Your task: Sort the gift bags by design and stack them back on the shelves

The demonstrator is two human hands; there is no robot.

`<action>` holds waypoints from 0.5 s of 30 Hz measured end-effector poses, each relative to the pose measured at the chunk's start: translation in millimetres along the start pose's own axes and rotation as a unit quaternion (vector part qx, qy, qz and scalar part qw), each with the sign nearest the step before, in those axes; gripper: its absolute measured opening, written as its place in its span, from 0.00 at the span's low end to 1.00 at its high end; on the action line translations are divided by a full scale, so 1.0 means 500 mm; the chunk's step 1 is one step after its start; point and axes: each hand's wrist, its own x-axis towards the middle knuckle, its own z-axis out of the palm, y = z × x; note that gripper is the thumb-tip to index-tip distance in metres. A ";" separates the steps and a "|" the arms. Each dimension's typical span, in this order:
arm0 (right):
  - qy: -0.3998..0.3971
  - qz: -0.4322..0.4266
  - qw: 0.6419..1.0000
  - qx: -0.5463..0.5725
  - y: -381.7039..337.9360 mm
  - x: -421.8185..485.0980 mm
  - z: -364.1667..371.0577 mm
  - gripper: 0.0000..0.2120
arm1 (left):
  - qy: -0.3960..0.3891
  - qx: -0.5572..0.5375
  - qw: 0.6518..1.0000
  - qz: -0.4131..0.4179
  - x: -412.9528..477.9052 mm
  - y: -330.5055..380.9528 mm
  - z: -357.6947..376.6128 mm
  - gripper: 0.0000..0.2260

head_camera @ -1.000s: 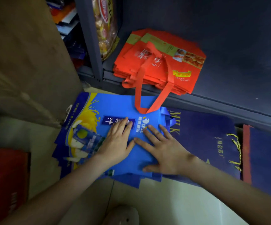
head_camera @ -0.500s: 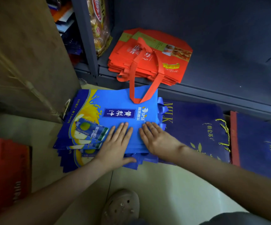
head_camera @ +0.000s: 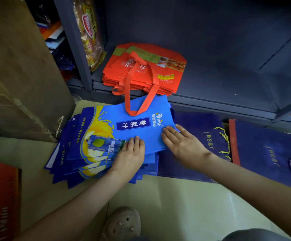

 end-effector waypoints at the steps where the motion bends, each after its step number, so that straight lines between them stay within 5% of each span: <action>1: -0.015 0.022 1.000 0.012 -0.012 0.005 -0.011 0.34 | 0.006 0.017 1.000 0.005 0.004 -0.002 -0.009 0.20; 6: 0.011 0.058 0.998 0.023 -0.021 0.054 -0.049 0.30 | 0.066 0.033 0.997 0.021 0.021 -0.002 -0.076 0.20; 10: -0.018 0.030 0.999 -0.018 0.011 0.069 -0.024 0.28 | 0.024 0.058 0.996 0.055 0.035 0.009 -0.097 0.12; 13: -0.027 0.001 0.998 -0.051 0.031 0.045 0.008 0.34 | -0.103 0.039 0.994 0.002 0.044 0.025 -0.087 0.34; 15: 0.007 -0.003 0.997 -0.080 0.037 0.023 0.020 0.29 | -0.125 0.050 0.990 -0.053 0.042 0.041 -0.095 0.42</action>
